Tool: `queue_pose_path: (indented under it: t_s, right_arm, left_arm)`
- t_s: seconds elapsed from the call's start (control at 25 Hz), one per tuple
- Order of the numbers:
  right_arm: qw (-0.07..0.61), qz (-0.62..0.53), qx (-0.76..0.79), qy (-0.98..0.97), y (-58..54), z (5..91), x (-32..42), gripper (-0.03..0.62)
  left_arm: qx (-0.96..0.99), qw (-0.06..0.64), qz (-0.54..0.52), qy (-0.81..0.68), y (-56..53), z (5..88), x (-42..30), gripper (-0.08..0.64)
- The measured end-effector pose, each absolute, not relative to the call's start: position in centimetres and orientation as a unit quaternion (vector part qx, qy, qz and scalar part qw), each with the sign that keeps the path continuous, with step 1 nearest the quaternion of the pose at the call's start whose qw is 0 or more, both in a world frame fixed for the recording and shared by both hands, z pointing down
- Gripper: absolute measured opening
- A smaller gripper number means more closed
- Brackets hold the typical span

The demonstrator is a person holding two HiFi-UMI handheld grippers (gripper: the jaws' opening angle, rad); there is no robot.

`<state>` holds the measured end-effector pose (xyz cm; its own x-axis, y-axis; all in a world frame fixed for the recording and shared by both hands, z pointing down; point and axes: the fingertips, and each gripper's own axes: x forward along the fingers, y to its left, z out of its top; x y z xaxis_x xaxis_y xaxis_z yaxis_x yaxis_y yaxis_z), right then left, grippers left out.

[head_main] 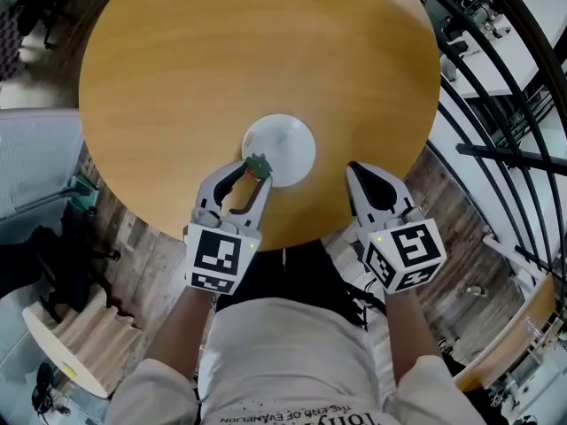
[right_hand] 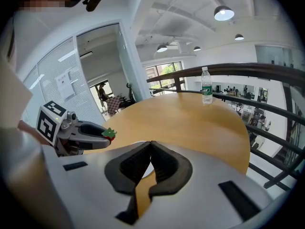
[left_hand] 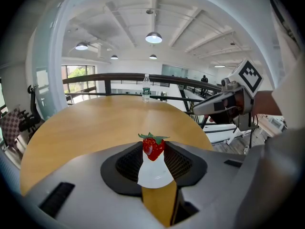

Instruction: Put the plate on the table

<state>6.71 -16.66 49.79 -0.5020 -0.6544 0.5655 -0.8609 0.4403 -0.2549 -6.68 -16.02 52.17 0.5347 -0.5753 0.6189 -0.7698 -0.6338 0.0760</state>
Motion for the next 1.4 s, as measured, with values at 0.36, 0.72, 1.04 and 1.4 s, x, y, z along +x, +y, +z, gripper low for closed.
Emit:
queue_pose_path:
  t_s: [0.36, 0.72, 1.04, 1.4]
  right_arm:
    - [0.191, 0.279, 0.463, -0.819, -17.3, 51.3, 6.7, 0.025]
    - [0.194, 0.293, 0.462, -0.814, -17.1, 52.8, 7.2, 0.025]
    - [0.193, 0.302, 0.468, -0.808, -16.8, 53.5, 7.8, 0.025]
    - [0.190, 0.308, 0.471, -0.805, -16.9, 53.8, 8.5, 0.025]
  left_arm:
    - [0.852, 0.174, 0.323, -0.373, -16.8, 56.0, -6.0, 0.153]
    - [0.839, 0.152, 0.390, -0.348, -17.1, 60.3, -5.1, 0.153]
    - [0.830, 0.138, 0.428, -0.330, -17.7, 62.3, -4.3, 0.153]
    - [0.826, 0.150, 0.443, -0.314, -17.7, 63.7, -3.6, 0.153]
